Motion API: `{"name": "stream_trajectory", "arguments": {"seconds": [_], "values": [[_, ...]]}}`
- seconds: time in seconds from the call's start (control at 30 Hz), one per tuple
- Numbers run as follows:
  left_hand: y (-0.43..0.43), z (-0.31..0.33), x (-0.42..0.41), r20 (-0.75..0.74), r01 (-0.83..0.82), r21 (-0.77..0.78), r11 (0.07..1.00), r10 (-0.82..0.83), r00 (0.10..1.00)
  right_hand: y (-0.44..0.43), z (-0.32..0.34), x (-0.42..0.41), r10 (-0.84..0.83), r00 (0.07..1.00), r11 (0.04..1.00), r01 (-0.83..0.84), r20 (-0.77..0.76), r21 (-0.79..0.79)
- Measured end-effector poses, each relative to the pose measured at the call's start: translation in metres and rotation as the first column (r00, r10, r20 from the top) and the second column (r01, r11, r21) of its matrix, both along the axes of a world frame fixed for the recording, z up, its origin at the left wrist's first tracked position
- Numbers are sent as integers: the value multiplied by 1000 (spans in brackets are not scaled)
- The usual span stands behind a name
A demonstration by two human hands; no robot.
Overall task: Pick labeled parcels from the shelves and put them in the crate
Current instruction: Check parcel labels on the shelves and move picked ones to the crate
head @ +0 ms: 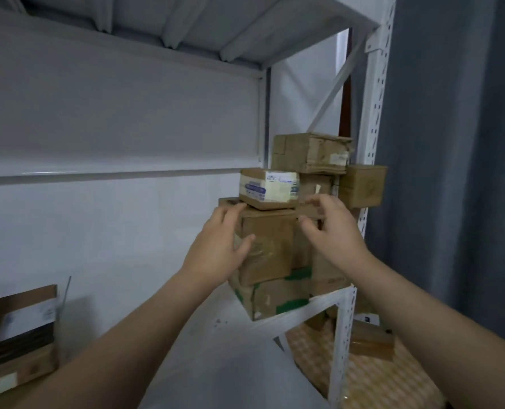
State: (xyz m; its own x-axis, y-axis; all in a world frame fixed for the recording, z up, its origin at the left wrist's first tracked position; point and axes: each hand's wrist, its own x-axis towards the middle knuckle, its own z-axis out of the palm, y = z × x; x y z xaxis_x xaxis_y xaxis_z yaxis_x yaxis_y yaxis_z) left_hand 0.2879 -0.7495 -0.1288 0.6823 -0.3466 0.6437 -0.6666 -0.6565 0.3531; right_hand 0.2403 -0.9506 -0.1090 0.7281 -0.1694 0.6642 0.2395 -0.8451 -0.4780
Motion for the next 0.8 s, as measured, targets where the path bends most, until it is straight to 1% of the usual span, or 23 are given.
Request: {"name": "stream_trajectory", "arguments": {"seconds": [0.07, 0.17, 0.23, 0.27, 0.37, 0.4, 0.47, 0.57, 0.63, 0.73, 0.8], "values": [[-22, 6, 11, -25, 0, -64, 998, -2, 1000, -14, -3, 11, 29, 999, 997, -27, -25, 73], [-49, 23, 36, -26, -82, -68, 994, 80, 996, -24, -1, 36, 60, 995, 989, -48, -76, 141], [-63, 37, 55, -89, -134, -65, 989, 128, 988, -27, 5, 53, 101, 992, 972, -82, -76, 220], [-68, 43, 63, -128, -135, -76, 988, 125, 984, -27, 8, 61, 129, 989, 961, -106, -77, 255], [-76, 52, 80, -189, -108, -107, 988, 86, 978, -27, 11, 77, 259, 960, 908, -204, -107, 367], [-77, 52, 82, -197, -103, -104, 989, 81, 977, -26, 10, 82, 309, 946, 878, -244, -98, 411], [-79, 49, 83, -205, -96, -129, 987, 68, 976, -23, 6, 89, 353, 933, 833, -276, -76, 479], [-83, 42, 78, -130, -30, -252, 967, -3, 991, -21, 0, 96, 360, 932, 822, -290, -52, 490], [-84, 39, 73, -75, 15, -338, 941, -43, 996, -18, 0, 94, 388, 922, 778, -334, 11, 531], [-81, 39, 65, 7, 91, -511, 855, -102, 995, -12, 4, 90, 446, 886, 672, -426, 128, 606], [-75, 39, 57, 63, 120, -616, 778, -103, 993, -5, 8, 82, 471, 855, 624, -496, 215, 604]]}}
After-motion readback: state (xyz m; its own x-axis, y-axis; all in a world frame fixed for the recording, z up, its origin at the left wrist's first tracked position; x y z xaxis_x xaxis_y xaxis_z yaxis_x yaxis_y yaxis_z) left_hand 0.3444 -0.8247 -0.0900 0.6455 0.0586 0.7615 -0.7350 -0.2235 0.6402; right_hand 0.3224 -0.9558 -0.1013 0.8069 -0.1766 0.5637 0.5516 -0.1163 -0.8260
